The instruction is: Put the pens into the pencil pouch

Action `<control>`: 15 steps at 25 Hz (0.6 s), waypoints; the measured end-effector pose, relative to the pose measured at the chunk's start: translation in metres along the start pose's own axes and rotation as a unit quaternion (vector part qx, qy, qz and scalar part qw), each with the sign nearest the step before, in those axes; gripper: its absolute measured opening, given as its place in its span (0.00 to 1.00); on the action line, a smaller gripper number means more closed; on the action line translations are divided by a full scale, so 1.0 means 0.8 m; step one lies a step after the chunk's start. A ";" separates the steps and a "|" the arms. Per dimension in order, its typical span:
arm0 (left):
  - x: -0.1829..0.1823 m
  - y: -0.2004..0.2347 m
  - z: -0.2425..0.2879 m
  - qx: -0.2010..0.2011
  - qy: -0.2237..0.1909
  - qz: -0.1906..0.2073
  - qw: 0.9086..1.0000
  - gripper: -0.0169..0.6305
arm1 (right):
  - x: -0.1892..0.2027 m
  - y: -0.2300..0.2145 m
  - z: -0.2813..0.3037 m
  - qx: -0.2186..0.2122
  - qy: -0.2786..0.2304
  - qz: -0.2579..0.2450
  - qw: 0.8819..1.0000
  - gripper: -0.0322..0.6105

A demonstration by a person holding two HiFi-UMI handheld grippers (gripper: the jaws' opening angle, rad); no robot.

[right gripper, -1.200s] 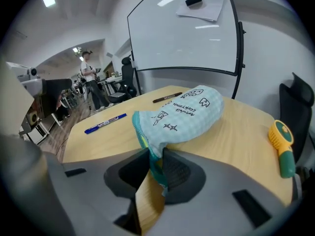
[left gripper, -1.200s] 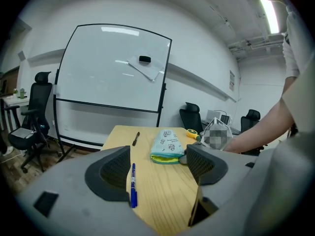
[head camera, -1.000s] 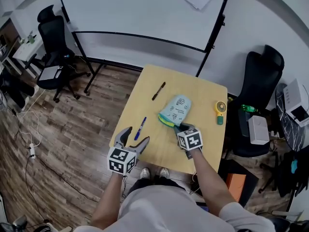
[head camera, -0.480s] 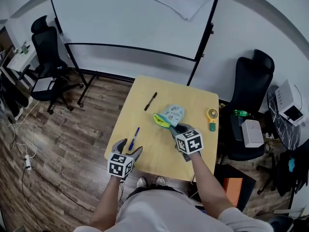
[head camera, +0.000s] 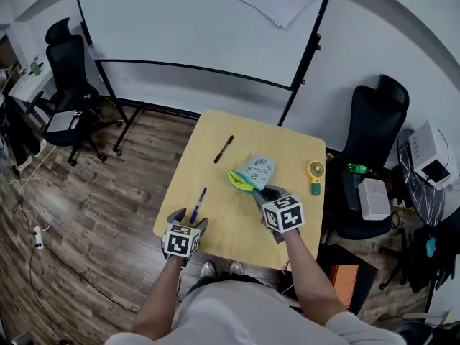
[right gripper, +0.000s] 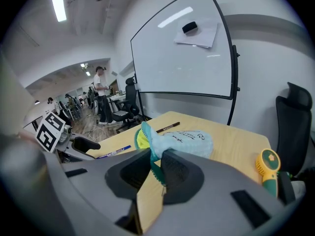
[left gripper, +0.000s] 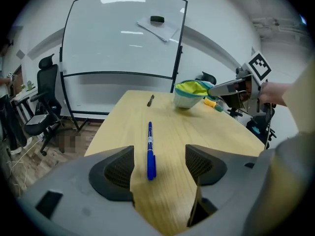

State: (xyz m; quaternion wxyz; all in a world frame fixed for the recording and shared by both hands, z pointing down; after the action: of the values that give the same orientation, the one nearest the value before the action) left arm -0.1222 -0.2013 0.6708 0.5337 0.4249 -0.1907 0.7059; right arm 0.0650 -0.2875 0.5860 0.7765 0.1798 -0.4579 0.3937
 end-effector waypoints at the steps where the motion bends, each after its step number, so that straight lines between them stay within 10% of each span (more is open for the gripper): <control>1: 0.004 0.001 0.002 -0.003 0.007 0.000 1.000 0.52 | 0.002 0.001 -0.001 0.000 0.001 0.001 1.000 0.14; 15: 0.031 0.018 0.017 -0.037 0.070 -0.005 0.997 0.21 | 0.012 0.006 -0.016 0.001 0.000 0.006 1.000 0.14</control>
State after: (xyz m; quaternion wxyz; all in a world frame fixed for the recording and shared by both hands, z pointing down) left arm -0.1317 -0.2016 0.7009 0.5649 0.3549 -0.1766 0.7237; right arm 0.0710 -0.2718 0.5875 0.7742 0.1776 -0.4584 0.3988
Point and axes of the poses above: the fingertips, and each gripper's own axes: z forward along the fingers, y to its left, x out of its underside, the point moved 1 cm from there along -z, backward along the fingers, and after that the axes turned 7 degrees about -y, right-handed, at the moved point
